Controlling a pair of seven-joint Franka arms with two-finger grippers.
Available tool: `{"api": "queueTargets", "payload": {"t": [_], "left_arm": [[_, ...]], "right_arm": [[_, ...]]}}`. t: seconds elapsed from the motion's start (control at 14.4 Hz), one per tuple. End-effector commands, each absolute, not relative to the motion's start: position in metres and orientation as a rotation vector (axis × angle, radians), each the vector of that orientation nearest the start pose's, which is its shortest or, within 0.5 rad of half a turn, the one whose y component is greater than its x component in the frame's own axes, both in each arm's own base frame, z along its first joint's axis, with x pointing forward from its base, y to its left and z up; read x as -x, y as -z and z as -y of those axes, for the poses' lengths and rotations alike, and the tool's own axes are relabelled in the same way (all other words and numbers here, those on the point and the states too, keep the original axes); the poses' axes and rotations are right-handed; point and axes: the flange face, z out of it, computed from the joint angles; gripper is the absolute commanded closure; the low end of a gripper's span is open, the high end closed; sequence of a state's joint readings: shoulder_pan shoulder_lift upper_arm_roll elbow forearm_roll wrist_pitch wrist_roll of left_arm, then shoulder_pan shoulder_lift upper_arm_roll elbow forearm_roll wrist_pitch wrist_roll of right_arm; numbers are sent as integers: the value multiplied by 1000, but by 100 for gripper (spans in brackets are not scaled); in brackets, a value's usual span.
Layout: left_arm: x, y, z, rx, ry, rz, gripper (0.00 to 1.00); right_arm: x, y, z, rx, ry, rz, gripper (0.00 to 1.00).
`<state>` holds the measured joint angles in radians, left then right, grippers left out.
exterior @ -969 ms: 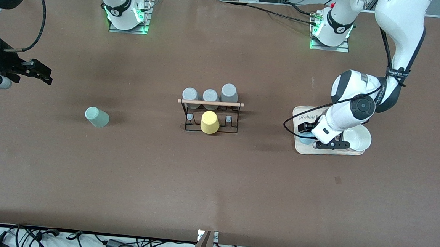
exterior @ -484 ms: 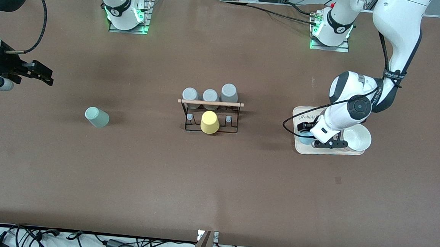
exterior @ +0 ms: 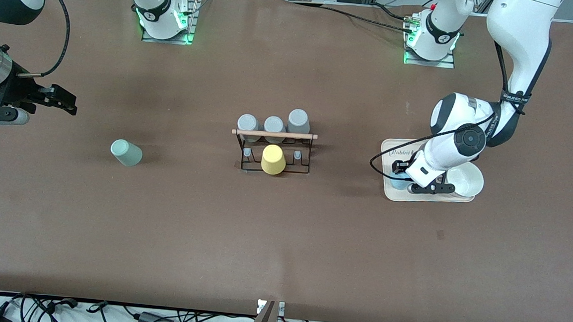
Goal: Hang scattered cups on rack with three cups
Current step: 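Lift the light blue cup and carry it to the wooden rack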
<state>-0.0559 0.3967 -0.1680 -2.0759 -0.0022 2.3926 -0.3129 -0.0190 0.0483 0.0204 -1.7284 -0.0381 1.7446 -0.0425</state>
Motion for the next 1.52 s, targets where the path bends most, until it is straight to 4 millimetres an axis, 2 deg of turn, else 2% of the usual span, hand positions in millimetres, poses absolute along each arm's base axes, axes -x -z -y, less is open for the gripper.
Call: {"api": "queueTargets", "payload": {"t": [0.0, 0.14, 0.35, 0.48, 0.69, 0.76, 0.97, 1.11, 1.31, 1.45], "left_arm": [[-574, -261, 126, 3174, -61, 156, 64], [-591, -293, 130, 3182, -2, 153, 68], [-615, -349, 143, 3177, -27, 145, 69], [-620, -387, 170, 3169, -63, 184, 69], [-618, -422, 213, 3172, -53, 310, 69], [-616, -428, 226, 3177, -42, 343, 68], [-593, -430, 285, 3170, -49, 438, 69], [-590, -440, 323, 3190, -20, 465, 69], [-582, -436, 374, 3191, -20, 571, 69], [-567, -421, 408, 3181, -51, 578, 68]], "right_arm": [[-579, -540, 0, 3164, -44, 80, 0], [-580, -539, 0, 3164, -47, 80, 0], [-581, -535, 0, 3163, -64, 90, 0], [-583, -534, 3, 3164, -59, 88, 0], [-583, -533, 5, 3163, -59, 81, 0], [-583, -533, 6, 3164, -59, 81, 0], [-583, -531, 8, 3164, -64, 76, 0], [-583, -530, 10, 3166, -69, 74, 0], [-584, -528, 15, 3166, -77, 65, 0], [-584, -527, 15, 3166, -74, 62, 0]]}}
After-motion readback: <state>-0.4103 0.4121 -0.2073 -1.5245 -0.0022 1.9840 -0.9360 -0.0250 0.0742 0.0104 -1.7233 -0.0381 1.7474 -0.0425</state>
